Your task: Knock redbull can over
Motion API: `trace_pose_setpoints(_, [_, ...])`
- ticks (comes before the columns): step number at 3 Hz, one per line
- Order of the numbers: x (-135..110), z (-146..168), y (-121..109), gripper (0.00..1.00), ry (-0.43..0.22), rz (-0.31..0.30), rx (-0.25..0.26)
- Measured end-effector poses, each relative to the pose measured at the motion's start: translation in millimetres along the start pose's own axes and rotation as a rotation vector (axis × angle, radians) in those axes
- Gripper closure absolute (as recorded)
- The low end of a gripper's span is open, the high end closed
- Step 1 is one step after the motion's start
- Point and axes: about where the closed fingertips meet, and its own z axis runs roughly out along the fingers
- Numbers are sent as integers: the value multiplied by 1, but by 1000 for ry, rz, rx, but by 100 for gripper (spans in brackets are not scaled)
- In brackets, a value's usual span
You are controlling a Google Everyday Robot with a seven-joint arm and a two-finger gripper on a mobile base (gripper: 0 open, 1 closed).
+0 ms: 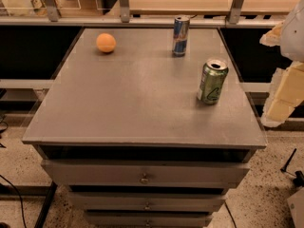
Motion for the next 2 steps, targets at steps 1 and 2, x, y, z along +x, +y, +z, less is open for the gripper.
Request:
trace_pose_setpoints(1, [0, 0, 0, 0, 0, 0, 0])
trace_pose_setpoints(2, [-16, -3, -22, 0, 1, -21, 5])
